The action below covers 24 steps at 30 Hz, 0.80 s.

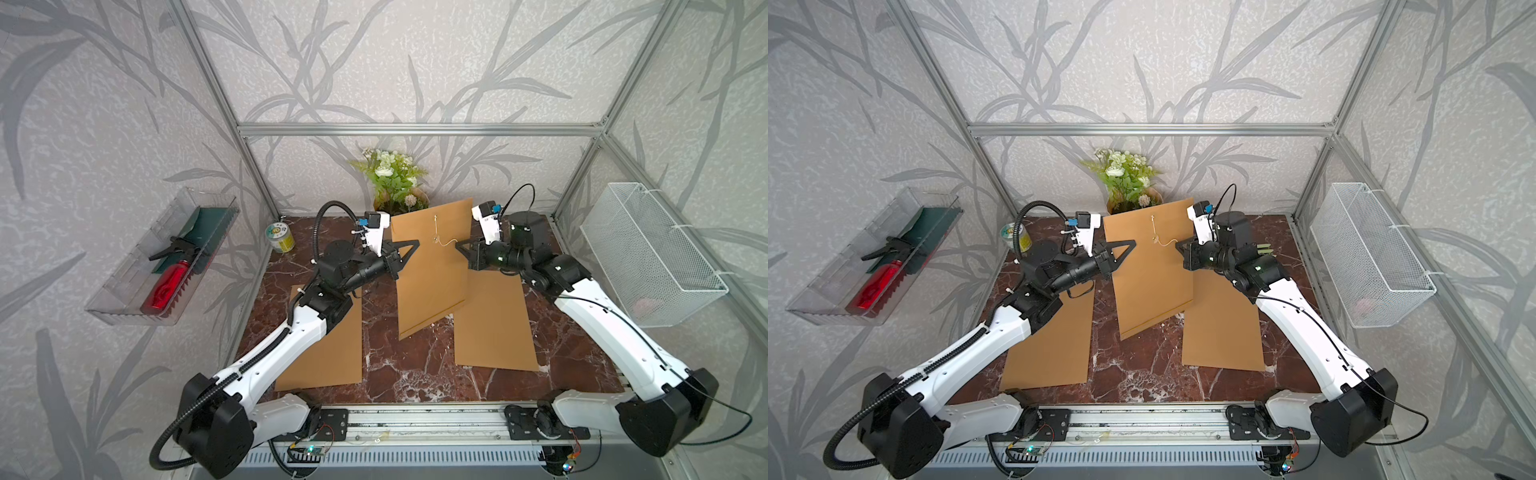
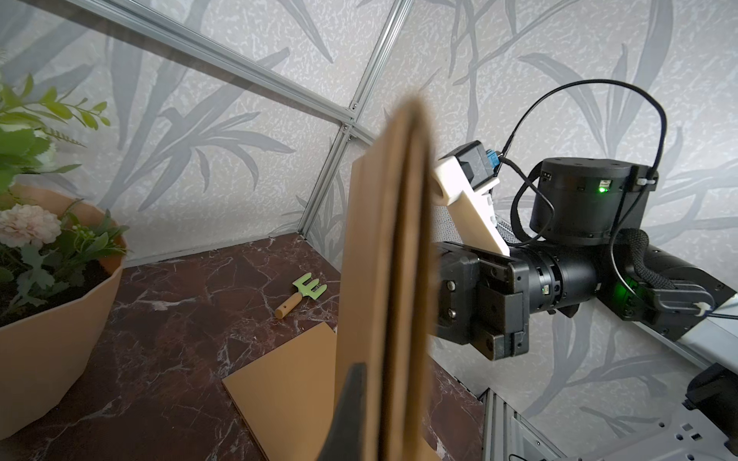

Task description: Open the file bag

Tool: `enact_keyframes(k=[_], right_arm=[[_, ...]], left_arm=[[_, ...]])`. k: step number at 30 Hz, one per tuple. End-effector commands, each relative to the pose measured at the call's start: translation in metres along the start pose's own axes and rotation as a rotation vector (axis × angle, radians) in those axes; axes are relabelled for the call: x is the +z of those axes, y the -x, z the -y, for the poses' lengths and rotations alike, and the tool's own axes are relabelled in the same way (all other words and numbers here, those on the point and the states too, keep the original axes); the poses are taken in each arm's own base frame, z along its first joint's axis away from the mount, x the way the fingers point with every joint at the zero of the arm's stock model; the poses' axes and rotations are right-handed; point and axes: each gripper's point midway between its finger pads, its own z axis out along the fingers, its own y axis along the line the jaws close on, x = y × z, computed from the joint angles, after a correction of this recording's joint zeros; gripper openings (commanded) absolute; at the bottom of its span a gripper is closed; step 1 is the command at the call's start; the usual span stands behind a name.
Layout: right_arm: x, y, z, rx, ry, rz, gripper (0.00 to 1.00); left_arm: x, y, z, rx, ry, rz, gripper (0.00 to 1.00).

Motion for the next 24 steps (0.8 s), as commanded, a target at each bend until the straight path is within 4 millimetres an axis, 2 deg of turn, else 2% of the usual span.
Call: enact_keyframes(k=[1,12,24], right_arm=[[-0.005,0.013,-0.005,-0.027,0.011,0.017,0.0],[-0.012,0.031,-0.012,-0.046,0.014,0.049,0.0],[-0.012,0.05,-0.029,-0.048,0.088,0.075,0.0]], left_arm=[[-0.004,0.005,0.01,0.03,-0.037,0.01,0.0],[-0.003,-0.005,0.009,0.018,-0.055,-0.02,0.0],[0.003,-0.016,0.008,-0.009,-0.083,-0.053,0.0]])
